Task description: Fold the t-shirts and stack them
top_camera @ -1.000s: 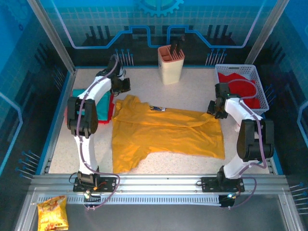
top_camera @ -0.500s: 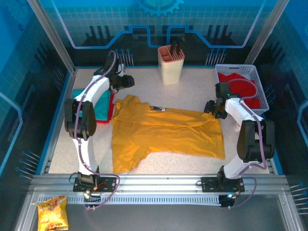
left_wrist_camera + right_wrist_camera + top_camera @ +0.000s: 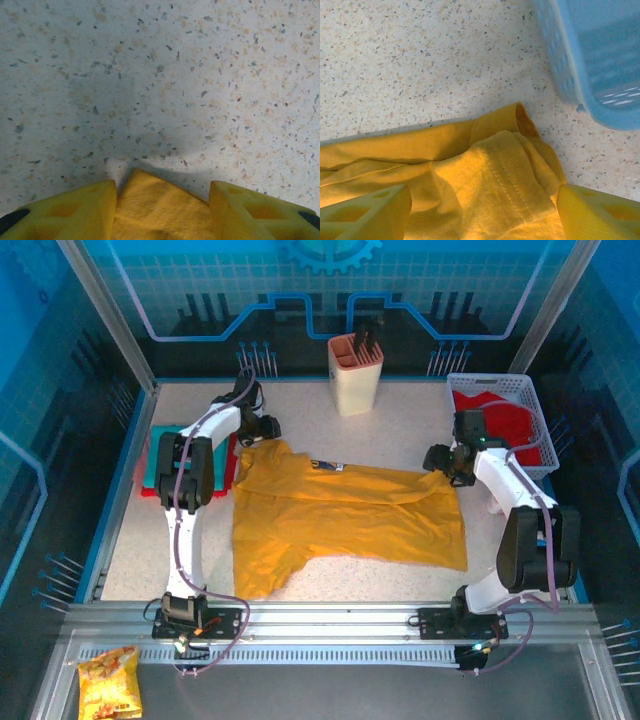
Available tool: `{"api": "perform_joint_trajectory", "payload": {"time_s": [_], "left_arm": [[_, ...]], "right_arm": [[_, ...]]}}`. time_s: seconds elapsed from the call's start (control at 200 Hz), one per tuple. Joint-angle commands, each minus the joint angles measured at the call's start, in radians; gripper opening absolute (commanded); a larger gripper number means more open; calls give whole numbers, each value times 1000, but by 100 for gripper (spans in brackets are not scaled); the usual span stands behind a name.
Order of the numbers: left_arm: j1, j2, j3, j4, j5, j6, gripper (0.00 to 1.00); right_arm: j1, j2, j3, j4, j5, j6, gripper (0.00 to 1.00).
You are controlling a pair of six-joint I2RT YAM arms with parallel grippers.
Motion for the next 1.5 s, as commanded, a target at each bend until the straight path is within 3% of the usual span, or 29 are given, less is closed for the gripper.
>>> {"api": "perform_joint_trajectory", "payload": {"time_s": [0.0, 0.155, 0.27, 0.51, 0.765, 0.996, 1.241, 1.341, 1.491], "left_arm": [[1, 2, 34, -41, -51, 22, 52], [-5, -9, 19, -51, -60, 34, 52], [-25, 36, 94, -159, -87, 64, 53], [-42, 75, 118, -185, -25, 31, 51], [-59, 83, 149, -252, -170, 49, 54], [-57, 36, 115, -223, -246, 64, 63], [-61, 29, 103, -217, -269, 45, 66], [-59, -10, 49, -160, -255, 36, 71], [-50, -11, 41, -148, -200, 15, 70]], "right_arm": [[-21, -30, -17, -25, -26, -8, 77], [-24, -38, -17, -26, -32, -10, 78], [-27, -43, -15, -30, -40, -10, 78], [-30, -59, -21, -33, -44, -10, 78], [-35, -70, -27, -28, -59, -11, 78], [-39, -65, -24, -23, -78, -12, 78], [-41, -70, -26, -22, -90, -15, 78], [-42, -68, -26, -21, -93, -16, 78], [-41, -68, -26, -19, -99, -16, 78]]}}
